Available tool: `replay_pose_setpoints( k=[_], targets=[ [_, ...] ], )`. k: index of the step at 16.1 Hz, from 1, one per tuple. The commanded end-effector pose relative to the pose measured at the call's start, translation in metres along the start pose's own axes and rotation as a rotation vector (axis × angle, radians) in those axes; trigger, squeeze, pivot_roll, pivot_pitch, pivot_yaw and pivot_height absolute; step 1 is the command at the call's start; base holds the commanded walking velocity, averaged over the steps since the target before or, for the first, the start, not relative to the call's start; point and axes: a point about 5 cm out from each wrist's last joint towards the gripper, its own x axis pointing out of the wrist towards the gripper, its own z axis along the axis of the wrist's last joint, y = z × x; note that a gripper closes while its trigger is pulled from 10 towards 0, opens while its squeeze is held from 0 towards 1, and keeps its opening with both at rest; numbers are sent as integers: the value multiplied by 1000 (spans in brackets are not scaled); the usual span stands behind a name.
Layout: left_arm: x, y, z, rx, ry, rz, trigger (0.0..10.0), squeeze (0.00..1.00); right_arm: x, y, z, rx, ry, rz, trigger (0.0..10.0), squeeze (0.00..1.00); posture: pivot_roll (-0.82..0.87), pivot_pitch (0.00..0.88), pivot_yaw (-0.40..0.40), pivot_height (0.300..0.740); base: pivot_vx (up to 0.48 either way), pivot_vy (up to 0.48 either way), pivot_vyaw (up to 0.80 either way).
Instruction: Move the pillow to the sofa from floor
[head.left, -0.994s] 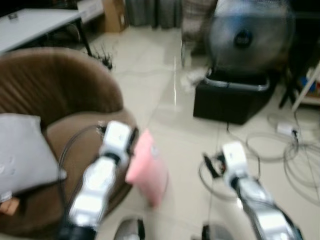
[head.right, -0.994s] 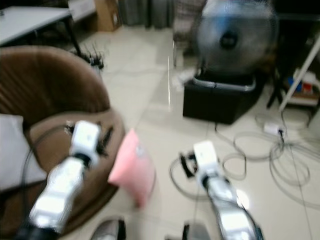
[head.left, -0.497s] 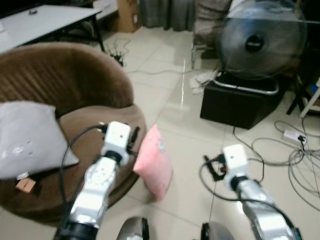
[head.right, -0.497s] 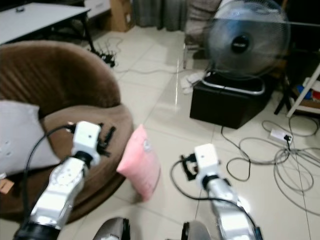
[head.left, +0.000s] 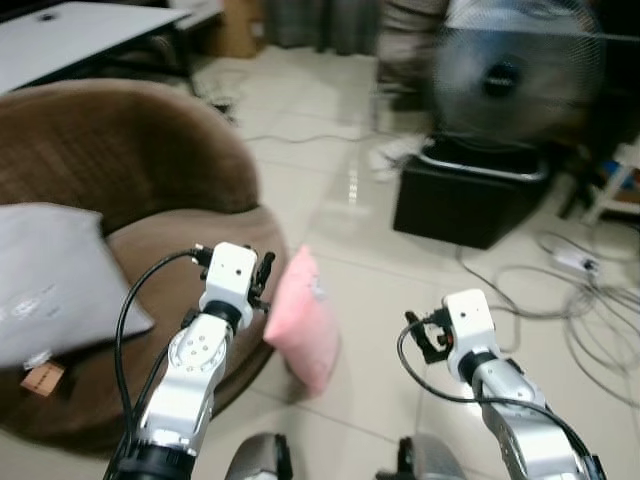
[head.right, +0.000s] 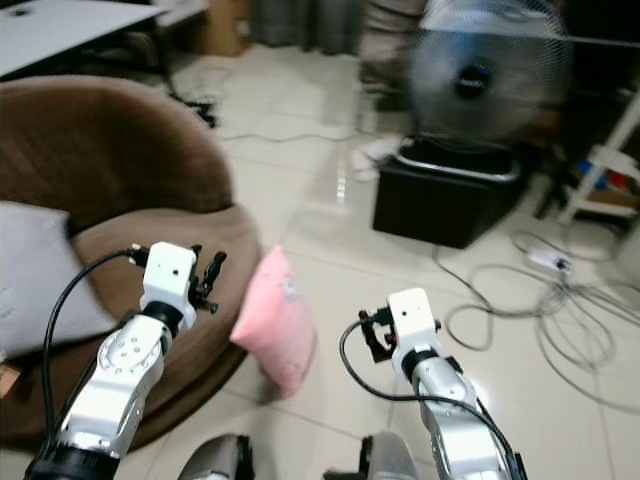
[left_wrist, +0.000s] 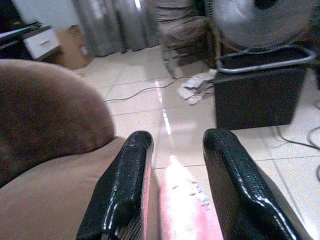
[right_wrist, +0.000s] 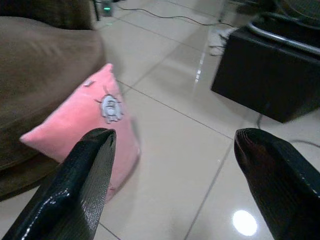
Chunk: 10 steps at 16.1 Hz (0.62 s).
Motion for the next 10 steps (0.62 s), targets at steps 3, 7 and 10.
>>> replay_pose_setpoints(
  k=[3,7,10],
  targets=[
    [1,0,3,14,-16,-6,10000,0,0,-1,1,4,3,-1,10000,0,-42,0,76,653,334,0,0],
    [1,-1,3,15,-15,-11,10000,0,1,0,1,5,2,-1,10000,0,-42,0,78,653,337,0,0],
    [1,-1,3,16,-13,-15,10000,0,1,0,0,6,4,-1,10000,0,-42,0,78,653,336,0,0]
  ],
)
